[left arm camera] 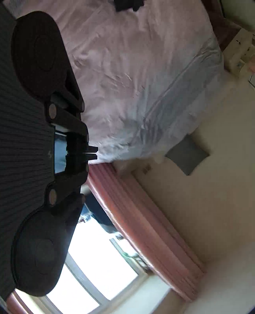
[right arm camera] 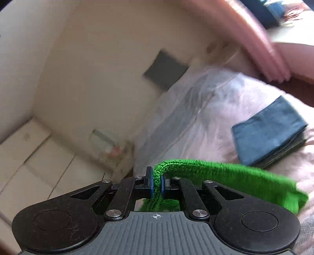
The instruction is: Fold clothes
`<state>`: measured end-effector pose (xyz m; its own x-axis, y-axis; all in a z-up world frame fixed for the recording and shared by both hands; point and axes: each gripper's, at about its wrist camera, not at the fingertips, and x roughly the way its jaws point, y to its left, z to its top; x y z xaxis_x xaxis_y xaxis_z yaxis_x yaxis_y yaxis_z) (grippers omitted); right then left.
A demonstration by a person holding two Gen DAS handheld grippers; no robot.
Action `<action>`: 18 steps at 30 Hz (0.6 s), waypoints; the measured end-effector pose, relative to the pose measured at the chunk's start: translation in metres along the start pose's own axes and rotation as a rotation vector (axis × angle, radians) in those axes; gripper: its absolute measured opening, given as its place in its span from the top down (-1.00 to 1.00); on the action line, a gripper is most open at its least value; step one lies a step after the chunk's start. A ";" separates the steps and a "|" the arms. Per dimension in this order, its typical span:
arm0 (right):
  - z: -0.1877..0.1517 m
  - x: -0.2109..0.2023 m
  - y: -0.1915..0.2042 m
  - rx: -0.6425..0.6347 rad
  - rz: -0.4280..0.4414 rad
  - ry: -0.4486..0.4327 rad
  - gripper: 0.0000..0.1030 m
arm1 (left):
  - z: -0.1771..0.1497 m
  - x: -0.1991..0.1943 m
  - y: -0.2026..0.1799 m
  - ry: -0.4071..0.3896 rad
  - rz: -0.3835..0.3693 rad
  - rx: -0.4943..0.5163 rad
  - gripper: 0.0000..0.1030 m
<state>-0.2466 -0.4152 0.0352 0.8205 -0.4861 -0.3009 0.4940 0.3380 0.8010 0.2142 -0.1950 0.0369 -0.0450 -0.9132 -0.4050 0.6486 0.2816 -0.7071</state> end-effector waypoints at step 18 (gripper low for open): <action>-0.214 -0.192 -0.301 0.672 -0.560 0.290 0.89 | -0.263 0.156 0.038 0.680 0.327 -0.107 0.33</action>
<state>-0.4908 -0.2516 -0.2584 0.5969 -0.1862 -0.7804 0.6439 -0.4691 0.6044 0.0320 -0.2489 -0.2058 -0.3444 -0.4055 -0.8468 0.6336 0.5651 -0.5283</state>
